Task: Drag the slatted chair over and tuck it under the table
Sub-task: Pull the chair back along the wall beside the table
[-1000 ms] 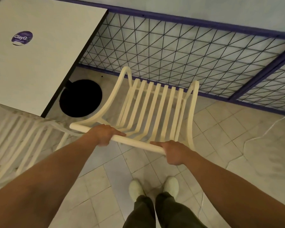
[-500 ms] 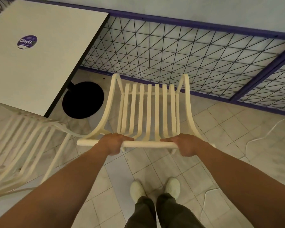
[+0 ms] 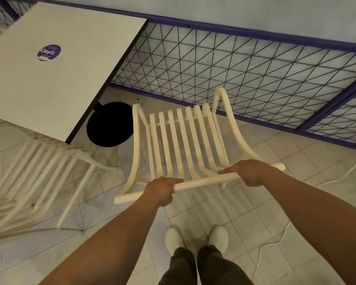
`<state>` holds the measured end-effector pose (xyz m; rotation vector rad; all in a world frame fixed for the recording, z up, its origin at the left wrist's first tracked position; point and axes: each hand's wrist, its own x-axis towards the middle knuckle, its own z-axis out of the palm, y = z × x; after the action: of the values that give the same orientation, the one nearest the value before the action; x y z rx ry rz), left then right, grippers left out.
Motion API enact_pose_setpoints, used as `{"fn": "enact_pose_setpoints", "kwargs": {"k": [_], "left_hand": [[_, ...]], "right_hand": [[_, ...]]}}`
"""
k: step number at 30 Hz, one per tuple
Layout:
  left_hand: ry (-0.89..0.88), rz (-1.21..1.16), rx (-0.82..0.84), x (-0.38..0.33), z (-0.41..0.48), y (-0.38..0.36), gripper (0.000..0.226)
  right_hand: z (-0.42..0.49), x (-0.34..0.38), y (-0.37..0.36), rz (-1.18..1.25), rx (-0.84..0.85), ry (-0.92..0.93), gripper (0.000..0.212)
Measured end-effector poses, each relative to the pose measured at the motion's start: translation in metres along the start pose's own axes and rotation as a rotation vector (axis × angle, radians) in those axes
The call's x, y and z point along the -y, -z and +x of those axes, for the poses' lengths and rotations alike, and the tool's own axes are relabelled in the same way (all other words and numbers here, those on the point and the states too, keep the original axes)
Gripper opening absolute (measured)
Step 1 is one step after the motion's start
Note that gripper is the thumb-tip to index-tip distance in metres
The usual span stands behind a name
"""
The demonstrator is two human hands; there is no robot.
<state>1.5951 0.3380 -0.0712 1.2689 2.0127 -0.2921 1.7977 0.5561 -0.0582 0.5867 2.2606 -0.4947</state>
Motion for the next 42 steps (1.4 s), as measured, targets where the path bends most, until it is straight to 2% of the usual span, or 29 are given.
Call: {"fn": "enact_pose_setpoints", "kwargs": {"k": [15,29,42], "left_hand": [[-0.018,-0.014,-0.006,0.001,0.004,-0.001,0.069],[0.164,-0.108,-0.015,-0.021,0.019,0.005,0.076],[0.205,-0.160,-0.038,-0.035,0.029,0.009,0.073]], "right_hand": [[0.018,-0.009,0.004,-0.072,-0.024,0.001,0.078],[0.039,-0.042,0.038,-0.184,0.023,0.207,0.086],[0.054,-0.058,0.066,-0.238,0.055,0.250,0.086]]}}
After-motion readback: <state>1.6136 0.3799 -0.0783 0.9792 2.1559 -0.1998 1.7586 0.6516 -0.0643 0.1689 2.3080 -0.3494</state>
